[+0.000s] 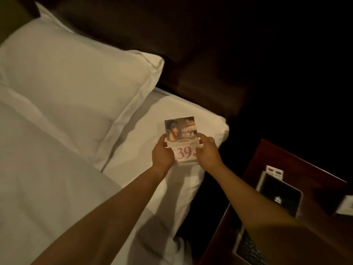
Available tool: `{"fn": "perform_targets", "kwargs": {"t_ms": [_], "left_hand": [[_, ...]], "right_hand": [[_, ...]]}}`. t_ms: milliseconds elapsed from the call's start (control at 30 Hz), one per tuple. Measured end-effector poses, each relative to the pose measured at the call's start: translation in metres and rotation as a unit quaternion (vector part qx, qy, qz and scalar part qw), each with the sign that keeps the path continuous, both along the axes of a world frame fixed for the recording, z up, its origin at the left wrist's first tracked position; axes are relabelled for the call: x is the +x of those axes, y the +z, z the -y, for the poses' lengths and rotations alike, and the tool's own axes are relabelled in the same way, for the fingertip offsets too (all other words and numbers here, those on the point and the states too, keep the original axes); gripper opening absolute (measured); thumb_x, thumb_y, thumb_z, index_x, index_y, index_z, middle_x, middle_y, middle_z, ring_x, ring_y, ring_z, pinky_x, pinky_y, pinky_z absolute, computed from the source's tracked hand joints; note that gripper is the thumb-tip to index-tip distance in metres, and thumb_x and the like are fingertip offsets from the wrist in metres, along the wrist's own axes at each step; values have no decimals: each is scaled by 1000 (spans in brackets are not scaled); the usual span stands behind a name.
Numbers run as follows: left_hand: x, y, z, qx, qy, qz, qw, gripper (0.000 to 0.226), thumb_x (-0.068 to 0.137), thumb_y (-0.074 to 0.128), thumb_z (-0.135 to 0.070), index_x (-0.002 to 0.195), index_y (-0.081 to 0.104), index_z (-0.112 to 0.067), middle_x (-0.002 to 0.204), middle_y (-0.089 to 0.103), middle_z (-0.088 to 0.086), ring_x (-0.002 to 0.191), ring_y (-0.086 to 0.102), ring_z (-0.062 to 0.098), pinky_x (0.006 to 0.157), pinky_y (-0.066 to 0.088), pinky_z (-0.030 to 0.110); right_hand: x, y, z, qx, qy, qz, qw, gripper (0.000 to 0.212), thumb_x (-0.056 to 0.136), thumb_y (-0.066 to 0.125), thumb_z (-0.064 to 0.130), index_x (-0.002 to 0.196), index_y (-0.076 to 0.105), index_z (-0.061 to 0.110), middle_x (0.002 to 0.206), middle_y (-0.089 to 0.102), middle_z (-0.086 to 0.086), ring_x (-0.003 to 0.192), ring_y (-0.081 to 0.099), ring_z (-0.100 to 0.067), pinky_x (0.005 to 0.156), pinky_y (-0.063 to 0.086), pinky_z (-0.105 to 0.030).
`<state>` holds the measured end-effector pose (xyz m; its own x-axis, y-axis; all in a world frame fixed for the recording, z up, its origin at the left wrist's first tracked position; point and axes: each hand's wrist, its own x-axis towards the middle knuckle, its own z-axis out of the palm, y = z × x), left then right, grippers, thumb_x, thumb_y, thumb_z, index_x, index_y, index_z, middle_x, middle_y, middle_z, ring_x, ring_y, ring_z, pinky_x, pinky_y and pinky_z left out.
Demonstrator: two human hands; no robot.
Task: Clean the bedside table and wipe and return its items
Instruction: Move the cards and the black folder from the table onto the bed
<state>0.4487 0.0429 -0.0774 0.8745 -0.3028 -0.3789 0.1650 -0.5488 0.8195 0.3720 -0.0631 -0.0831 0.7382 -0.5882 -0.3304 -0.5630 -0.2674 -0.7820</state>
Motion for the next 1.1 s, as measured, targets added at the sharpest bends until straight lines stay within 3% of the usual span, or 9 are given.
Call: {"fn": "perform_targets", "kwargs": {"t_ms": [200, 367, 533, 667, 800, 967, 1100], "left_hand": [[31, -19, -48, 90, -17, 25, 995, 30, 83, 54, 2, 112, 58, -5, 103, 70, 16, 93, 66, 31, 74, 52, 32], [36, -39, -71, 138, -40, 49, 988, 21, 86, 51, -2, 105, 59, 1, 102, 69, 21, 91, 66, 35, 73, 52, 34], [29, -42, -74, 150, -64, 88, 983, 26, 84, 53, -1, 109, 60, 0, 107, 67, 21, 100, 62, 36, 86, 51, 39], [9, -31, -56, 175, -112, 203, 957, 49, 87, 48, -8, 136, 42, -8, 136, 49, 16, 124, 43, 33, 106, 33, 38], [-30, -15, -18, 145, -183, 248, 940, 54, 88, 46, -5, 141, 37, -7, 146, 42, 14, 135, 33, 30, 114, 23, 35], [-100, -6, 30, 77, -268, 197, 940, 56, 88, 46, -2, 142, 33, -8, 142, 46, 14, 129, 38, 31, 109, 27, 32], [-152, -6, 56, 89, -359, 144, 918, 65, 90, 49, -13, 148, 19, -15, 138, 51, 13, 128, 43, 31, 107, 36, 37]], "right_hand": [[34, -18, -49, 61, 46, -9, 997, 50, 89, 39, -5, 136, 38, 10, 131, 40, -19, 115, 51, -32, 101, 41, -29], [36, -35, -76, 95, 75, -16, 993, 50, 87, 41, -4, 135, 39, 7, 133, 44, -19, 118, 51, -33, 102, 46, -41], [25, -40, -78, 75, 87, -16, 993, 50, 88, 41, -2, 136, 38, 10, 135, 42, -19, 122, 47, -32, 106, 41, -40], [5, -32, -61, 6, 83, -39, 996, 54, 94, 45, 15, 144, 24, 10, 146, 34, -15, 132, 34, -30, 112, 30, -38], [-34, -15, -31, -125, 48, -46, 990, 55, 94, 46, 26, 143, 25, 12, 146, 35, -10, 130, 32, -29, 110, 28, -38], [-111, 2, 17, -286, -14, -108, 952, 51, 93, 46, 33, 139, 32, 16, 140, 41, -8, 126, 35, -28, 107, 25, -42], [-184, 3, 46, -309, -97, -168, 931, 50, 93, 45, 36, 138, 35, 14, 138, 43, -12, 126, 35, -33, 106, 24, -47]]}}
